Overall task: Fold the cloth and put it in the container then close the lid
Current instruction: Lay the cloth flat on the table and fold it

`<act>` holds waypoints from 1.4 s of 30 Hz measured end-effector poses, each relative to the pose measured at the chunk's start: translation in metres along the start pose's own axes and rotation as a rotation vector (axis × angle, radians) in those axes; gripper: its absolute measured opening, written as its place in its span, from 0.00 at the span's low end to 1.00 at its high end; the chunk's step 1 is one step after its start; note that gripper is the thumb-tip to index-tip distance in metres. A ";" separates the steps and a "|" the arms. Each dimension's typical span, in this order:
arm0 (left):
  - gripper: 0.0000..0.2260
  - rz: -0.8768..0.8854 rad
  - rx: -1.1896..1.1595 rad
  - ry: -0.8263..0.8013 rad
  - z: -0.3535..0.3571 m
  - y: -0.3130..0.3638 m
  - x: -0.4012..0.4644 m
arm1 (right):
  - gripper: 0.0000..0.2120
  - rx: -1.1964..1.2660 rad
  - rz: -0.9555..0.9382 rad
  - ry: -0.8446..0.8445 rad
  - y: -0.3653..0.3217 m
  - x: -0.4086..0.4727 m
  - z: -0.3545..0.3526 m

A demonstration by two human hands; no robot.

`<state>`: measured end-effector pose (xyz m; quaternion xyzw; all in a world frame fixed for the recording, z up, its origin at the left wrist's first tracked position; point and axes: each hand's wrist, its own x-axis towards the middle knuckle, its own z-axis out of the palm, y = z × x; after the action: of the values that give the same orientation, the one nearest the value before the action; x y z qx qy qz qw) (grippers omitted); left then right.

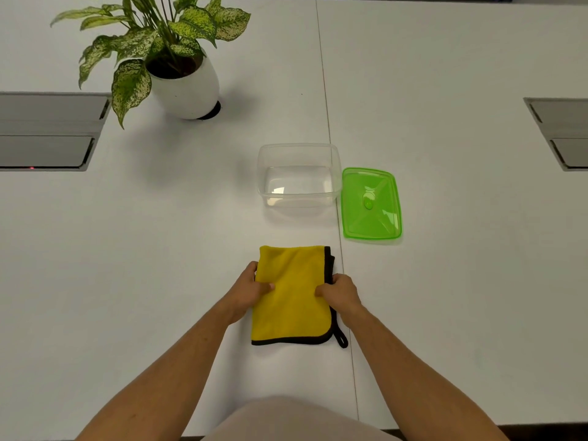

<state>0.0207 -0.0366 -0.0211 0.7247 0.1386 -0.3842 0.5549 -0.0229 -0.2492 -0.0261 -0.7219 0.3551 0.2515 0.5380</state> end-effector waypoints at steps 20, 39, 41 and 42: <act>0.23 0.374 0.426 0.383 0.064 0.062 -0.031 | 0.18 0.528 -0.180 -0.182 -0.041 -0.040 0.025; 0.33 0.320 0.027 0.570 0.057 0.043 -0.040 | 0.19 1.203 -0.164 -0.207 -0.064 -0.019 0.012; 0.35 0.184 -0.339 0.336 0.051 0.047 -0.037 | 0.21 1.237 -0.204 -0.208 -0.068 -0.017 0.009; 0.34 0.166 -0.456 0.257 0.049 0.047 -0.035 | 0.21 1.251 -0.220 -0.209 -0.071 -0.018 0.008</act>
<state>0.0067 -0.0897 0.0325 0.6328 0.2310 -0.2013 0.7111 0.0216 -0.2252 0.0270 -0.2759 0.3044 0.0092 0.9117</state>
